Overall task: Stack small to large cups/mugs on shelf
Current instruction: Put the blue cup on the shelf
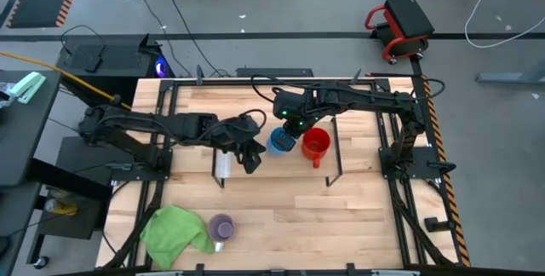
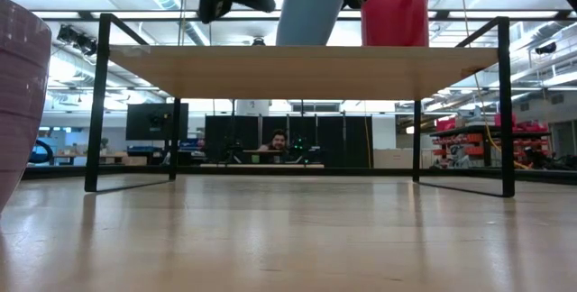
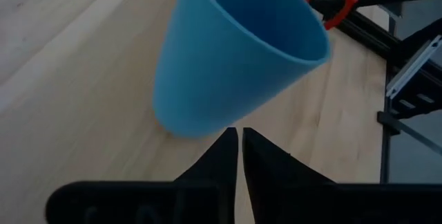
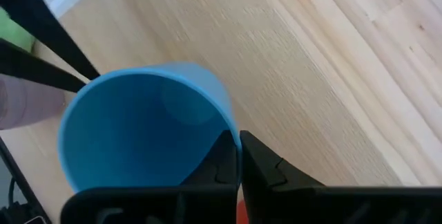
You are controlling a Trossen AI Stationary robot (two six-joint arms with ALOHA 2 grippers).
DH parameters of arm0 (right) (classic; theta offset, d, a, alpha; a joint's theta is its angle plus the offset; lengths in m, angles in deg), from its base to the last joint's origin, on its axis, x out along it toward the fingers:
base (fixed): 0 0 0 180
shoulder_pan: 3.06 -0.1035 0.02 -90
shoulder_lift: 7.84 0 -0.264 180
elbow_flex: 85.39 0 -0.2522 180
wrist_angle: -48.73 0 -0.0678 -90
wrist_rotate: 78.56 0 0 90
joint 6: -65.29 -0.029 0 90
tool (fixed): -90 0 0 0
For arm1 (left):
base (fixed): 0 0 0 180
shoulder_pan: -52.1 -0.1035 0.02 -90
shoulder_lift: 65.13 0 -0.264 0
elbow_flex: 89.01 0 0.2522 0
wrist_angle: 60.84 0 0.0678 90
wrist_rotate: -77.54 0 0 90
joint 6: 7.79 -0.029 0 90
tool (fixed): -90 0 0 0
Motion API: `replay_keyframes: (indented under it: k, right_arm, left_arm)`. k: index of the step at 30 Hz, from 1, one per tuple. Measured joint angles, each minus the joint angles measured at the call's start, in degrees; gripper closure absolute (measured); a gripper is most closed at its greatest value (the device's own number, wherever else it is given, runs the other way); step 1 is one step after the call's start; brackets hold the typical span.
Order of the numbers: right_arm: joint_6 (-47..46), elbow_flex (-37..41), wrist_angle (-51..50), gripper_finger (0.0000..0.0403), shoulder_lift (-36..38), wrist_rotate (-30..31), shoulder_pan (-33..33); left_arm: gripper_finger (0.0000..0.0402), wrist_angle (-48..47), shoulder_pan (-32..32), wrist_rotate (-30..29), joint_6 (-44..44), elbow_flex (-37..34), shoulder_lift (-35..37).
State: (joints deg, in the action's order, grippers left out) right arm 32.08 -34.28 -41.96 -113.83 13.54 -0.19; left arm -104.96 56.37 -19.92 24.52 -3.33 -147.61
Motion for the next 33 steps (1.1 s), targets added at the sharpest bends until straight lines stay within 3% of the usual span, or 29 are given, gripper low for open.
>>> replay_keyframes:
  k: [33]
  right_arm:
    - [0.44, 0.00, 0.52, 0.0359, 0.02, -0.85, 0.00]
  left_arm:
    - [0.0363, 0.86, -2.23, 3.76, -0.04, -0.02, -2.04]
